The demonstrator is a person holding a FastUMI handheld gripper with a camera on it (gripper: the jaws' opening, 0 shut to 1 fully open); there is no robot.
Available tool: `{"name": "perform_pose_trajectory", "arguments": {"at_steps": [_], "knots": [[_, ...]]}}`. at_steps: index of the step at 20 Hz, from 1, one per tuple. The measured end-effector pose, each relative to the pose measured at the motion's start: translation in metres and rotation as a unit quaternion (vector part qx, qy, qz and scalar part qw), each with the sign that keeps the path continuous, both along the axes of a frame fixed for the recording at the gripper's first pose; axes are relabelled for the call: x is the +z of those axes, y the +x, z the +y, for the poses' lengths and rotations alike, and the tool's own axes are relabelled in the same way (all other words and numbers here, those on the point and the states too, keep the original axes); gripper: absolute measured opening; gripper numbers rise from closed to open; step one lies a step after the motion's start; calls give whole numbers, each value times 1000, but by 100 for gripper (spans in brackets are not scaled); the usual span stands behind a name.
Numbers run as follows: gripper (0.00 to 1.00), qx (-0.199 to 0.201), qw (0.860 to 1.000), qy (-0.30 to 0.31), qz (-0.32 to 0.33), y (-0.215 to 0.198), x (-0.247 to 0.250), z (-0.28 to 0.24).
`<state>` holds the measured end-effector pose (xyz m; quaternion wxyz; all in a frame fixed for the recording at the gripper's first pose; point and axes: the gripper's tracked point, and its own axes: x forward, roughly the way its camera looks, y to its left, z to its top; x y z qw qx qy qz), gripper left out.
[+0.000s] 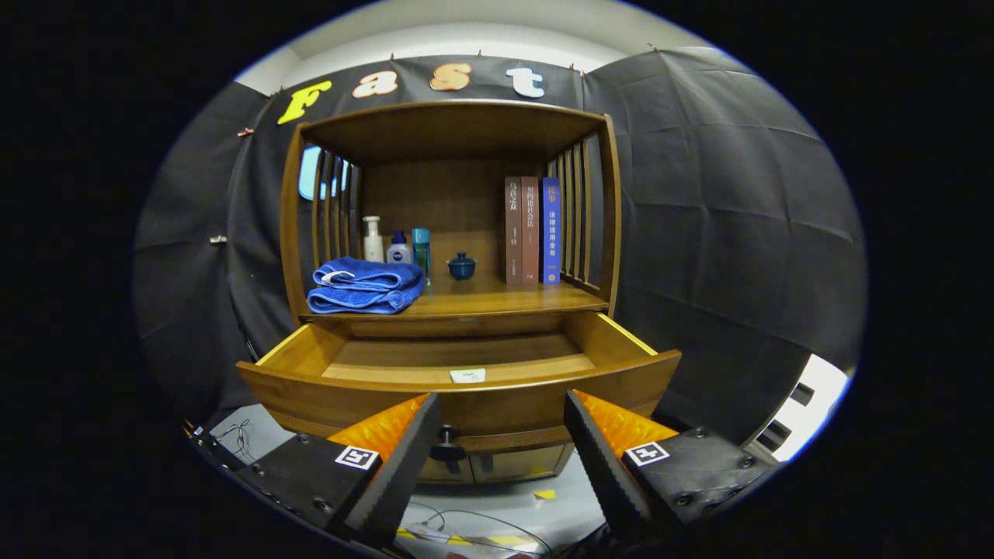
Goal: Pull open the drawer, take out the items inside it, and place them on the countertop above the cabinet.
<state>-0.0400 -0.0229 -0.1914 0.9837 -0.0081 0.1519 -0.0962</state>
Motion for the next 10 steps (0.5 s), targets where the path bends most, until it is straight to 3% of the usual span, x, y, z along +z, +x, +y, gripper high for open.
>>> {"name": "perform_pose_trajectory", "arguments": {"at_steps": [3, 6, 10], "knots": [[99, -29, 999, -17, 34, 35, 24, -8], [98, -47, 996, 14, 68, 73, 25, -4], [97, -85, 983, 37, 157, 103, -7, -7]]}}
